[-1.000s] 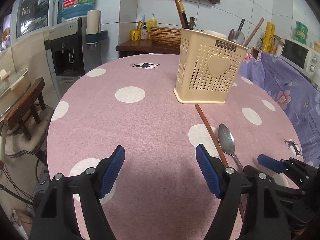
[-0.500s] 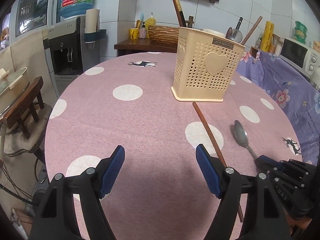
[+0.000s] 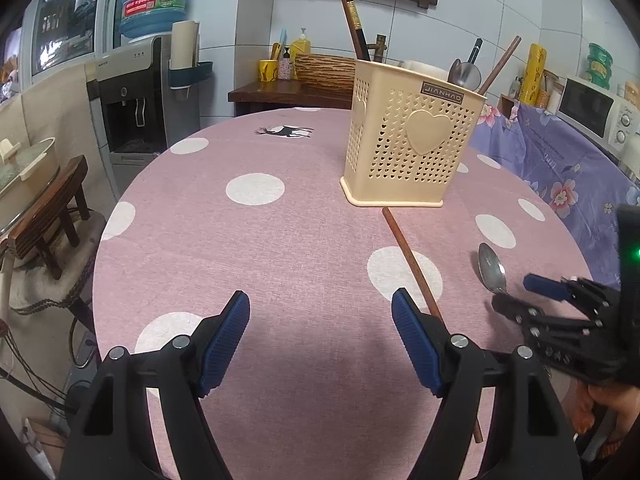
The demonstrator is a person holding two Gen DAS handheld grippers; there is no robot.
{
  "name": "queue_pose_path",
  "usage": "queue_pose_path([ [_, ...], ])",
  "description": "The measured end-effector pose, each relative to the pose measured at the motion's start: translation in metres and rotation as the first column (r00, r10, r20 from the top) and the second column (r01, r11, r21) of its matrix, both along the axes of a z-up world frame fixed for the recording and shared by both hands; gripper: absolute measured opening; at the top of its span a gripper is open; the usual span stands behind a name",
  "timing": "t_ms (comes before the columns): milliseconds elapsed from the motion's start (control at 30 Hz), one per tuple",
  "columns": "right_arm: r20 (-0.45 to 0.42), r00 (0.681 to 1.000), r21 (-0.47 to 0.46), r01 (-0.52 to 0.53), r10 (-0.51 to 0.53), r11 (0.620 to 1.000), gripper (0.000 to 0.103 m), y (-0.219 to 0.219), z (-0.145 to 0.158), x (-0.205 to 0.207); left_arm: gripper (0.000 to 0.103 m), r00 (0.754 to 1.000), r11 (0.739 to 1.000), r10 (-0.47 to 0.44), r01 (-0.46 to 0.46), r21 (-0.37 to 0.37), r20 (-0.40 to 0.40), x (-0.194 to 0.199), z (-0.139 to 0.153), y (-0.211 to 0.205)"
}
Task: Organize utensils
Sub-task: 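Close the right tool on the handle of the metal spoon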
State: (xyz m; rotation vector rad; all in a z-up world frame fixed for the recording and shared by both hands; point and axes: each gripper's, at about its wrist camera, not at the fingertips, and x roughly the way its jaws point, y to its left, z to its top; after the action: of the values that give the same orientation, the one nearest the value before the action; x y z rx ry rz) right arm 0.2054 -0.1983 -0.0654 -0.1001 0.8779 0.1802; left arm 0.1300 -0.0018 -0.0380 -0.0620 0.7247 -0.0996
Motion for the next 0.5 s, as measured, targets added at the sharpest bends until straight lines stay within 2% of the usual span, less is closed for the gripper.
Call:
queue_pose_path([
  [267, -0.032, 1.000, -0.016, -0.001, 0.001, 1.000, 0.059, 0.007, -0.007, 0.027, 0.073, 1.000, 1.000, 0.009, -0.009, 0.007, -0.007, 0.000, -0.001, 0.002],
  [433, -0.042, 0.999, 0.015, -0.006, 0.007, 1.000, 0.038, 0.007, -0.006, 0.032, 0.073, 1.000, 1.000, 0.001, -0.001, 0.011, -0.010, 0.002, -0.002, -0.002],
  [500, -0.044, 0.999, 0.018, -0.006, 0.007, 1.000, 0.038, 0.007, -0.006, 0.032, 0.073, 1.000, 1.000, -0.006, 0.006, 0.014, -0.014, 0.002, -0.003, -0.005],
])
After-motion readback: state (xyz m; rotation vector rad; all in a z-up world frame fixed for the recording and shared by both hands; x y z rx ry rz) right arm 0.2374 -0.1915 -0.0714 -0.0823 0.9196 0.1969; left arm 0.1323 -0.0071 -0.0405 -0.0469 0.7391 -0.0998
